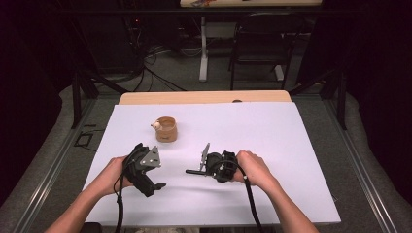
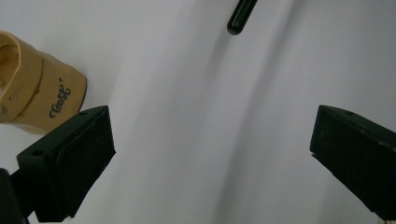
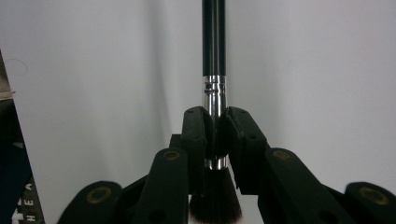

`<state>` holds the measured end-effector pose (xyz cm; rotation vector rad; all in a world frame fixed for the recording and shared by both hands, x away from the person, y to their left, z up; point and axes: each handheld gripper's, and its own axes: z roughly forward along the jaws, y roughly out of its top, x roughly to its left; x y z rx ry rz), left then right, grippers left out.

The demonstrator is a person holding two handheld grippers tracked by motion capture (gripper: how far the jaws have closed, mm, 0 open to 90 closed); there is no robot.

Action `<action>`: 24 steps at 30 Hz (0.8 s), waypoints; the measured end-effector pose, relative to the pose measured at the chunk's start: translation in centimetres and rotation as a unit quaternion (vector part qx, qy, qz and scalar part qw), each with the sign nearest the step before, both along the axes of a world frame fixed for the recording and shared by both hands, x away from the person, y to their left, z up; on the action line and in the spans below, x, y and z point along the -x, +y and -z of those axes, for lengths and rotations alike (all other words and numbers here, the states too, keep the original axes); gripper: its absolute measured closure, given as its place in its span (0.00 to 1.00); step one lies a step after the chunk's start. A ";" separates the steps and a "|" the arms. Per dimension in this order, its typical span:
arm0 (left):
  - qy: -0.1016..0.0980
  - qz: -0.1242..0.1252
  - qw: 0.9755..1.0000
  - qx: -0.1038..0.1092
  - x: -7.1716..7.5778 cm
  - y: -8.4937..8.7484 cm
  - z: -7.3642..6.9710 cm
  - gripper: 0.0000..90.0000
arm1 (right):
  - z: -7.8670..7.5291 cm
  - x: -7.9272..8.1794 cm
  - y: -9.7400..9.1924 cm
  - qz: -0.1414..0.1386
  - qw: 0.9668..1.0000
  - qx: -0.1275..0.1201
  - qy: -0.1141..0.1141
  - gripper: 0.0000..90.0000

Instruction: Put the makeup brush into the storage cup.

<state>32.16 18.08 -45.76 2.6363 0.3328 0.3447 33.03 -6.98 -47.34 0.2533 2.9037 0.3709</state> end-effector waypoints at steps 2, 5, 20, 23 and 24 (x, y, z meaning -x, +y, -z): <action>0.003 0.011 1.000 -0.016 -0.3 -0.8 -0.3 0.00 | 0.0 0.0 0.1 -0.004 1.000 0.000 -0.003 0.86; 0.002 0.021 0.999 -0.030 -0.5 -1.7 -0.5 0.00 | 0.0 0.1 0.1 -0.007 1.000 0.002 -0.004 0.86; 0.008 0.058 0.996 -0.072 -1.6 -4.8 -0.2 0.00 | -0.1 0.8 0.7 -0.021 1.000 0.009 -0.012 0.86; 0.012 0.067 0.995 -0.078 -1.7 -5.3 0.0 0.00 | -0.1 0.9 0.8 -0.022 1.000 0.010 -0.013 0.86; 0.012 0.067 0.995 -0.078 -1.7 -5.3 0.0 0.00 | -0.1 0.9 0.8 -0.022 1.000 0.010 -0.013 0.86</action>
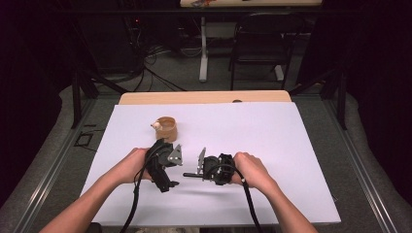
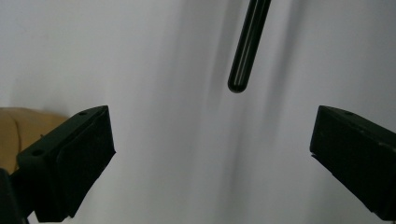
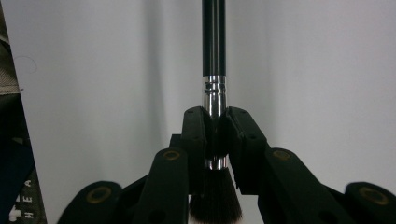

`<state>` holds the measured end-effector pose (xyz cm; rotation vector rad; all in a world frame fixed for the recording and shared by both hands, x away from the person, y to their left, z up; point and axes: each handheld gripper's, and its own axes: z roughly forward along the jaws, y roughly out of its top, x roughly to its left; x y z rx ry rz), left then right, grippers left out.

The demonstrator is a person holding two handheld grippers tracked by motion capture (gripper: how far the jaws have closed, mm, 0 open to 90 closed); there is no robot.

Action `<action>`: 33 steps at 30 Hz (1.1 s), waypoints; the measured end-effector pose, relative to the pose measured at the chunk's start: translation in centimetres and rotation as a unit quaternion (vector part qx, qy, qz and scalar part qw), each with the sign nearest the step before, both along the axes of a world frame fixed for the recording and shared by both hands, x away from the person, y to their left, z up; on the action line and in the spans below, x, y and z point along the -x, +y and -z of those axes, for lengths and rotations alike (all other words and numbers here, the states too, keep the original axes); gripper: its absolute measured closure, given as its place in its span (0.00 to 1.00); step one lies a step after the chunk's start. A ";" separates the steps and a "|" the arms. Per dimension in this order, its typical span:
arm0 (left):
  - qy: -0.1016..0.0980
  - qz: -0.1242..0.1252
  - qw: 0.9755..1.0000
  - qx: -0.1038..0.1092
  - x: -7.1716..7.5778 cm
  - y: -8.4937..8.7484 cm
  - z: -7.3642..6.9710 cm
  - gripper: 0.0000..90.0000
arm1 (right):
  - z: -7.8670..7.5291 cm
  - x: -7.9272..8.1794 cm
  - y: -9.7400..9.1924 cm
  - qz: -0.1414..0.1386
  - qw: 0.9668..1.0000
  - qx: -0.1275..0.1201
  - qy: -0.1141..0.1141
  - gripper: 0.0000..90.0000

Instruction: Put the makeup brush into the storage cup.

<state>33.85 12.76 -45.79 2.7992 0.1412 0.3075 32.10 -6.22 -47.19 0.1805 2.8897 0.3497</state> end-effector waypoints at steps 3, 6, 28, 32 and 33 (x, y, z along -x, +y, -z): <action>0.004 0.010 1.000 -0.007 -0.1 -0.7 0.2 0.00 | 0.0 0.0 0.1 -0.006 1.000 0.000 -0.002 0.86; 0.009 0.014 1.000 -0.009 -0.2 -1.1 0.4 0.00 | -0.1 0.1 0.1 -0.003 1.000 0.000 -0.003 0.86; 0.048 0.048 0.998 0.001 -0.3 -2.8 1.8 0.62 | -0.3 0.5 0.4 -0.015 1.000 0.001 -0.010 0.86; 0.058 0.052 0.997 0.012 -0.4 -2.8 2.0 0.69 | -0.3 0.5 0.3 -0.015 1.000 0.000 -0.012 0.86; 0.064 0.043 0.997 0.029 -0.3 -2.8 2.2 0.71 | -0.3 0.5 0.3 -0.014 1.000 0.000 -0.010 0.86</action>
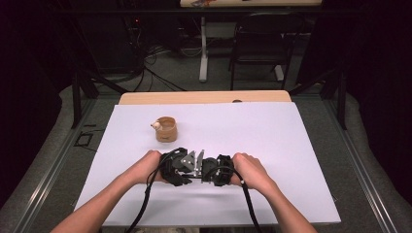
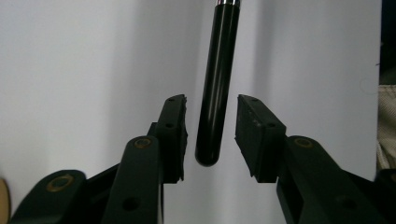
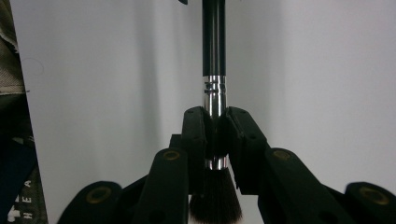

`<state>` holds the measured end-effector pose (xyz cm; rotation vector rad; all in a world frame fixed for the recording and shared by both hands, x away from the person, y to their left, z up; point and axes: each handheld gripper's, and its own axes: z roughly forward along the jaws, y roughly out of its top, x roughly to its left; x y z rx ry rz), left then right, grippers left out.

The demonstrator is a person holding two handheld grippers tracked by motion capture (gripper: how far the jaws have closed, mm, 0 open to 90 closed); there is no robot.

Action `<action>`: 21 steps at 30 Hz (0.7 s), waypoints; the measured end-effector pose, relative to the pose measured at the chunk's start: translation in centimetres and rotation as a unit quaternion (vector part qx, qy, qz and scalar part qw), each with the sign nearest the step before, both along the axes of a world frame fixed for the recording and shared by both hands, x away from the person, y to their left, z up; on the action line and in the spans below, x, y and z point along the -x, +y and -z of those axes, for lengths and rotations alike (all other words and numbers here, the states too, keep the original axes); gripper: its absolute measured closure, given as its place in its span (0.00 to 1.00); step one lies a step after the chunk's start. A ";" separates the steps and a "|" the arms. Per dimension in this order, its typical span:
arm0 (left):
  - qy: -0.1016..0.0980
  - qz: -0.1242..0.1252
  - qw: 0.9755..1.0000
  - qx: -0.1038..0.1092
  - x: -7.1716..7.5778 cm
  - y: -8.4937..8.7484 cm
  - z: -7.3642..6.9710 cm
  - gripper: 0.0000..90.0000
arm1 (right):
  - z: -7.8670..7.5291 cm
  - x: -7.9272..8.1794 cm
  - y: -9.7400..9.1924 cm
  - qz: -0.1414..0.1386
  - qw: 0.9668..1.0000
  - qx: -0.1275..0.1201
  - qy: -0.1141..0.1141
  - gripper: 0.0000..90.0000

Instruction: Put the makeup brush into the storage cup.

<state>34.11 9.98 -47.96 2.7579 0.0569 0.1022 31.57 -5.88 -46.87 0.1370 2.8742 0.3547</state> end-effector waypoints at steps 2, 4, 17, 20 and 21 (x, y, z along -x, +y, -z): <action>0.002 0.003 1.000 0.005 0.0 0.1 0.1 0.74 | 0.0 0.0 0.0 -0.003 1.000 -0.001 -0.002 0.86; 0.009 0.008 1.000 0.011 -0.1 0.2 0.1 0.77 | -0.1 0.0 0.0 -0.005 1.000 -0.002 -0.002 0.86; -0.013 0.023 0.999 0.034 0.5 0.7 1.1 0.87 | 0.1 0.1 0.0 -0.018 1.000 -0.007 0.000 0.84; -0.018 0.026 0.998 0.045 0.6 1.0 1.3 0.88 | 0.1 0.0 -0.1 -0.021 1.000 -0.006 -0.001 0.84; -0.018 0.026 0.998 0.045 0.6 1.0 1.3 0.88 | 0.1 0.0 -0.1 -0.021 1.000 -0.006 -0.001 0.84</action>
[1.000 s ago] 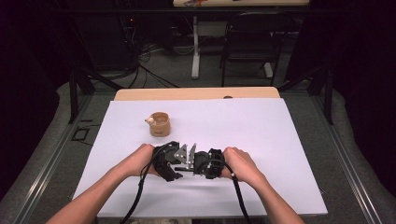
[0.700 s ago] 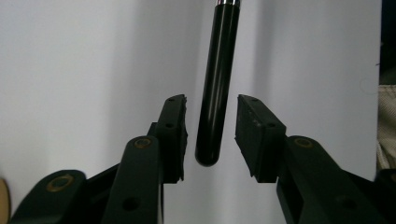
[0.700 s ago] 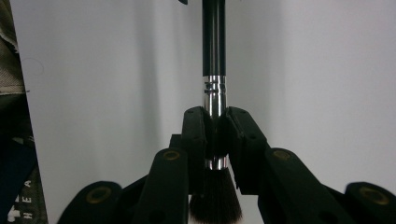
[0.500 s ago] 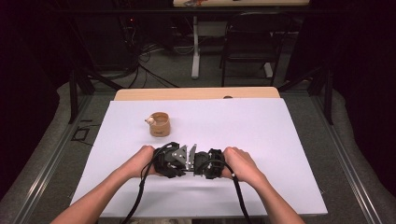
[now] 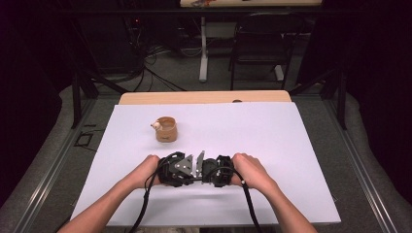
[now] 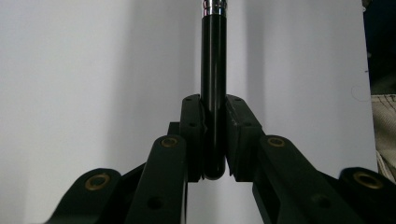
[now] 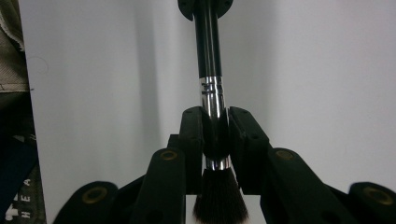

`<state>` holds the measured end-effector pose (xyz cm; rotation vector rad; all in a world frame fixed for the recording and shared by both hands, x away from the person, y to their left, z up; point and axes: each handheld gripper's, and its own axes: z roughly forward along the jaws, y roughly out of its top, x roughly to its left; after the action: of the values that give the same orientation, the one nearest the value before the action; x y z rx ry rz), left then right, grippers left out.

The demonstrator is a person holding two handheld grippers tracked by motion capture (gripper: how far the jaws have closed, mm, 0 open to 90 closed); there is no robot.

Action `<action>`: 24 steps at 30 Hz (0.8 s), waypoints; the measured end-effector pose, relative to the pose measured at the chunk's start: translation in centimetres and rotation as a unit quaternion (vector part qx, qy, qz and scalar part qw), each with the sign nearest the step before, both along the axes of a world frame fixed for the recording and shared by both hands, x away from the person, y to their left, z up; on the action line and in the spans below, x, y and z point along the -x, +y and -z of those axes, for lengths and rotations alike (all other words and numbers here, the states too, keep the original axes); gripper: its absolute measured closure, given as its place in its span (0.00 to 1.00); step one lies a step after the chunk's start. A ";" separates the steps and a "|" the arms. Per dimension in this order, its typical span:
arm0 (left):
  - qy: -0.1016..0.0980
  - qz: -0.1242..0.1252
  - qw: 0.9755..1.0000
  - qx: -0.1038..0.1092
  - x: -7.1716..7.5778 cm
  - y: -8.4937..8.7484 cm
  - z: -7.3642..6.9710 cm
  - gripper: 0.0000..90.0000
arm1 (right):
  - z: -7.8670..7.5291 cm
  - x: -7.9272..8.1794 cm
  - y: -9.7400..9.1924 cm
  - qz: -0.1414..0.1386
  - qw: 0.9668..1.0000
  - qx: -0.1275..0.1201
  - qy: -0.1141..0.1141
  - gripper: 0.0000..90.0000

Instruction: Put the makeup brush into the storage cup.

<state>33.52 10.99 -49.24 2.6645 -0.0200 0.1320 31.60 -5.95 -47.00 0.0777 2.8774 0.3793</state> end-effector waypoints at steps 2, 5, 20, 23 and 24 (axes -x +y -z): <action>0.010 0.003 1.000 0.017 0.2 0.3 0.3 0.88 | -0.1 0.0 -0.1 0.004 1.000 -0.003 0.004 0.77; 0.015 0.002 1.000 0.023 0.5 0.5 0.4 0.88 | -0.1 -0.1 -0.1 0.011 1.000 -0.008 0.012 0.64; 0.020 -0.073 0.986 0.151 0.3 3.7 1.1 0.88 | -2.6 -0.9 -3.8 0.127 0.973 -0.191 -0.007 0.03; 0.027 -0.090 0.980 0.177 0.2 4.2 1.4 0.88 | -2.6 -0.9 -4.7 0.144 0.963 -0.229 -0.001 0.01; 0.026 -0.093 0.979 0.181 0.2 4.2 1.3 0.88 | -2.5 -0.9 -5.0 0.150 0.958 -0.244 0.000 0.01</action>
<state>33.34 15.23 -50.57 2.3001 0.2473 0.1144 32.46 -10.99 -44.47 0.5877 2.6412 1.0100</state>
